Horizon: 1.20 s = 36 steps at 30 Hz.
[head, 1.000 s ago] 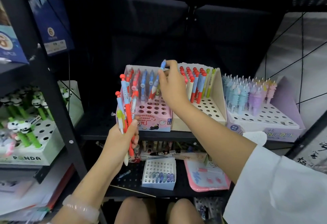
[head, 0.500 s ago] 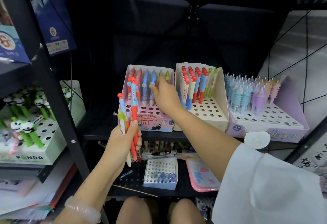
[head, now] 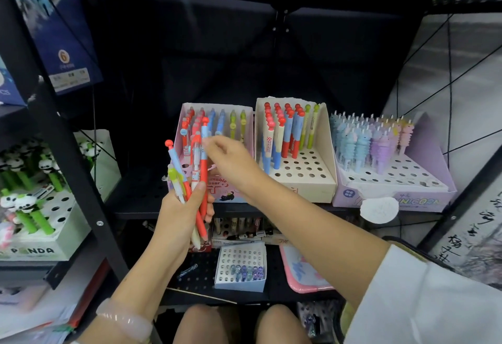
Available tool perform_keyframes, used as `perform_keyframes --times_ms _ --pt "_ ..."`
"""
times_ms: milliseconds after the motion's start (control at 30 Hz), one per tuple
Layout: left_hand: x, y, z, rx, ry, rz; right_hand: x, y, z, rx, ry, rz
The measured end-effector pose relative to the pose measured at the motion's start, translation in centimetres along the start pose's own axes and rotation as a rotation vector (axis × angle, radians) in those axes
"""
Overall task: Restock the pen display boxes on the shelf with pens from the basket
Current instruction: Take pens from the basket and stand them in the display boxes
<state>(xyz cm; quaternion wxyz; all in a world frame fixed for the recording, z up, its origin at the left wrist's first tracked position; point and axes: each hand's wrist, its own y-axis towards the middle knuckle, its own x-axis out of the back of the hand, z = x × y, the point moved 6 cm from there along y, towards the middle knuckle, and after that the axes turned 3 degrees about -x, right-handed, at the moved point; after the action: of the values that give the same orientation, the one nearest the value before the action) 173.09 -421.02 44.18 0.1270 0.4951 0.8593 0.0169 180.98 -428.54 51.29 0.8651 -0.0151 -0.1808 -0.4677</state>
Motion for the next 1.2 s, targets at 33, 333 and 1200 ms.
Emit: perform_keyframes --times_ms 33,333,1200 --pt "-0.3 -0.1 -0.1 -0.001 -0.01 0.003 -0.1 -0.4 -0.1 0.005 0.026 0.007" --pt "-1.5 -0.5 -0.1 0.034 0.033 0.022 3.5 -1.3 -0.8 0.019 0.222 -0.115" --pt "-3.8 -0.6 1.0 0.107 -0.004 0.051 16.5 -3.1 1.5 0.316 -0.28 -0.636"
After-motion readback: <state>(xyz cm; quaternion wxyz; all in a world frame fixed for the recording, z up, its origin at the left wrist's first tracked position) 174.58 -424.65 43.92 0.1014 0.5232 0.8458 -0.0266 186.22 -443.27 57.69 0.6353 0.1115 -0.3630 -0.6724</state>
